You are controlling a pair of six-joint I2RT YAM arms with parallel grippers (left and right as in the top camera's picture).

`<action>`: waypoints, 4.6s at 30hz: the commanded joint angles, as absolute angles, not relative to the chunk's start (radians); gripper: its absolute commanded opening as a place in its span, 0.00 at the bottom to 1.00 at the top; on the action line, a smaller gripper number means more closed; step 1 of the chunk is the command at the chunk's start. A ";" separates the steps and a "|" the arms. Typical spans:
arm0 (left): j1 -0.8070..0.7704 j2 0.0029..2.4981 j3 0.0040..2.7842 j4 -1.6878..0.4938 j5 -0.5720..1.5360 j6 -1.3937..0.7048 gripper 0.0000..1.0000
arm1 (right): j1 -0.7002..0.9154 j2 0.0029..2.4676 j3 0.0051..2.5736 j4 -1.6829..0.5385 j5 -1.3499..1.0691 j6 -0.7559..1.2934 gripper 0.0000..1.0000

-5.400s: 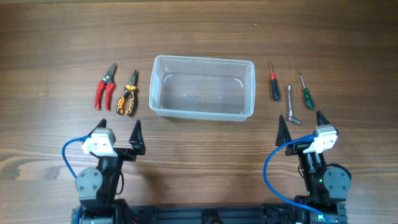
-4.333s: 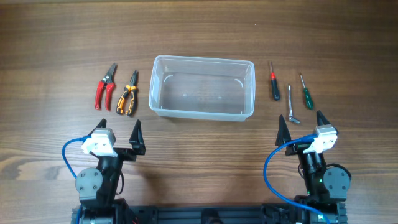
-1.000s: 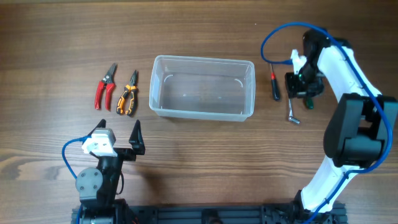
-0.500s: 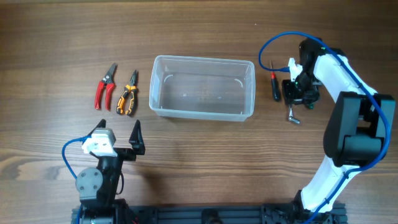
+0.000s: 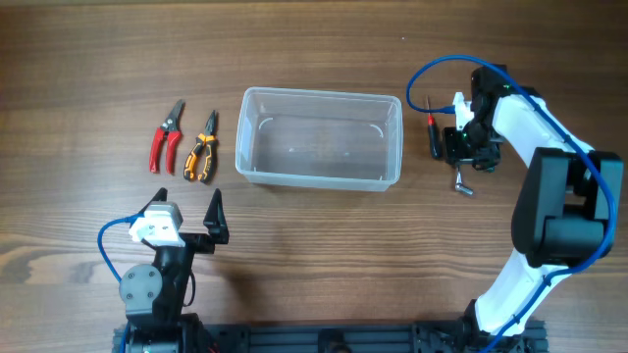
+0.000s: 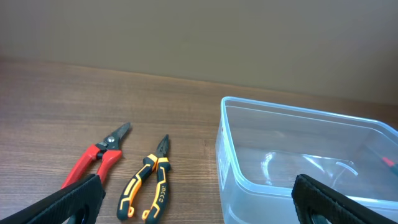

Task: Pack container
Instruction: 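Reach the right gripper to the silver socket wrench and grasp it, then carry the wrench into the container with the right gripper and release, then move the right gripper to the red-handled screwdriver and grasp it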

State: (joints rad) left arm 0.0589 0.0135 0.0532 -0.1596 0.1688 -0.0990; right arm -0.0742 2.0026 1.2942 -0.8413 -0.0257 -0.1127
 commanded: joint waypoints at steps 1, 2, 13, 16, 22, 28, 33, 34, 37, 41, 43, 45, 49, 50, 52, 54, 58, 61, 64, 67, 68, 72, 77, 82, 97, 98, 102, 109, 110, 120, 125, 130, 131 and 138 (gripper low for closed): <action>0.053 0.005 0.048 -0.157 0.167 -0.083 1.00 | -0.076 2.041 1.235 -0.840 -0.014 -0.105 0.17; 0.053 0.005 0.048 -0.157 0.167 -0.083 1.00 | -0.076 2.041 1.236 -0.840 -0.007 -0.105 0.13; 0.053 0.005 0.048 -0.157 0.167 -0.083 1.00 | -0.076 2.040 1.268 -0.877 0.017 -0.106 0.04; 0.053 0.005 0.048 -0.157 0.167 -0.083 1.00 | -0.076 2.034 1.333 -0.931 0.016 -0.110 0.04; 0.053 0.005 0.048 -0.157 0.167 -0.083 1.00 | -0.076 1.969 1.637 -1.087 0.016 -0.131 0.04; 0.053 0.005 0.048 -0.157 0.167 -0.083 1.00 | -0.023 1.888 1.931 -1.189 -0.105 -0.244 0.04; 0.053 0.005 0.048 -0.157 0.167 -0.083 1.00 | 0.162 1.811 1.977 -1.175 -0.213 -0.398 0.04; 0.053 0.005 0.048 -0.157 0.167 -0.083 1.00 | 0.207 1.805 1.977 -1.172 -0.233 -0.429 0.04; 0.053 0.005 0.048 -0.157 0.167 -0.083 1.00 | 0.317 1.803 1.977 -1.174 -0.263 -0.500 0.04; 0.053 0.005 0.048 -0.157 0.167 -0.083 1.00 | 0.464 1.811 1.970 -1.171 -0.275 -0.731 0.04; 0.053 0.005 0.048 -0.157 0.167 -0.083 1.00 | 0.500 1.811 1.951 -1.159 -0.274 -0.807 0.04; 0.053 0.005 0.048 -0.157 0.167 -0.083 1.00 | 0.528 1.811 1.905 -1.119 -0.274 -0.854 0.04; 0.053 0.005 0.048 -0.157 0.167 -0.083 1.00 | 0.540 1.846 1.790 -1.034 -0.274 -0.860 0.04; 0.053 0.005 0.048 -0.157 0.167 -0.083 1.00 | 0.540 1.864 1.755 -1.019 -0.274 -0.860 0.04; 0.053 0.005 0.048 -0.157 0.167 -0.083 1.00 | 0.540 1.898 1.704 -0.990 -0.261 -0.857 0.04; 0.053 0.005 0.048 -0.157 0.167 -0.083 1.00 | 0.540 1.948 1.668 -0.974 -0.262 -0.857 0.04; 0.053 0.005 0.048 -0.157 0.167 -0.083 1.00 | 0.540 2.068 1.634 -0.963 -0.263 -0.852 0.04; 0.053 0.005 0.048 -0.157 0.167 -0.083 1.00 | 0.539 2.159 1.629 -0.938 -0.263 -0.796 0.04; 0.053 0.005 0.048 -0.157 0.167 -0.083 1.00 | 0.539 2.206 1.629 -0.922 -0.263 -0.748 0.04; 0.053 0.005 0.048 -0.157 0.167 -0.083 1.00 | 0.539 2.217 1.629 -0.901 -0.263 -0.730 0.05; 0.053 0.005 0.048 -0.157 0.167 -0.083 1.00 | 0.539 2.216 1.629 -0.892 -0.263 -0.729 0.33; 0.053 0.005 0.048 -0.157 0.167 -0.083 1.00 | 0.539 2.215 1.630 -0.896 -0.264 -0.694 0.71; 0.053 0.005 0.048 -0.157 0.167 -0.083 1.00 | 0.539 2.152 1.717 -1.004 -0.290 -0.655 0.71; 0.053 0.005 0.048 -0.157 0.167 -0.083 1.00 | 0.537 2.048 1.894 -1.086 -0.271 -0.479 0.65; 0.053 0.005 0.048 -0.157 0.167 -0.083 1.00 | 0.116 1.925 1.994 -1.263 0.019 -0.023 0.55; 0.053 0.005 0.048 -0.157 0.167 -0.083 1.00 | 0.080 1.939 1.994 -1.260 0.019 -0.023 0.46; 0.053 0.005 0.048 -0.157 0.167 -0.083 1.00 | 0.051 1.982 1.989 -1.239 0.020 -0.028 0.36; 0.053 0.005 0.048 -0.157 0.167 -0.083 1.00 | 0.051 2.175 1.988 -1.259 0.019 -0.047 0.31; 0.053 0.005 0.048 -0.157 0.167 -0.083 1.00 | 0.051 2.205 1.988 -1.265 0.019 -0.053 0.31; 0.053 0.005 0.048 -0.157 0.167 -0.083 1.00 | 0.051 2.304 1.988 -1.262 -0.003 -0.082 0.22; 0.053 0.005 0.048 -0.157 0.167 -0.083 1.00 | 0.051 2.308 1.988 -1.258 -0.003 -0.078 0.26; 0.053 0.005 0.048 -0.157 0.167 -0.083 1.00 | 0.051 2.317 1.988 -1.262 0.001 -0.078 0.29; 0.053 0.005 0.048 -0.157 0.167 -0.083 1.00 | 0.051 2.318 1.988 -1.266 0.001 -0.078 0.29; 0.053 0.005 0.048 -0.157 0.167 -0.083 1.00 | 0.051 2.320 1.858 -1.217 0.001 -0.075 0.28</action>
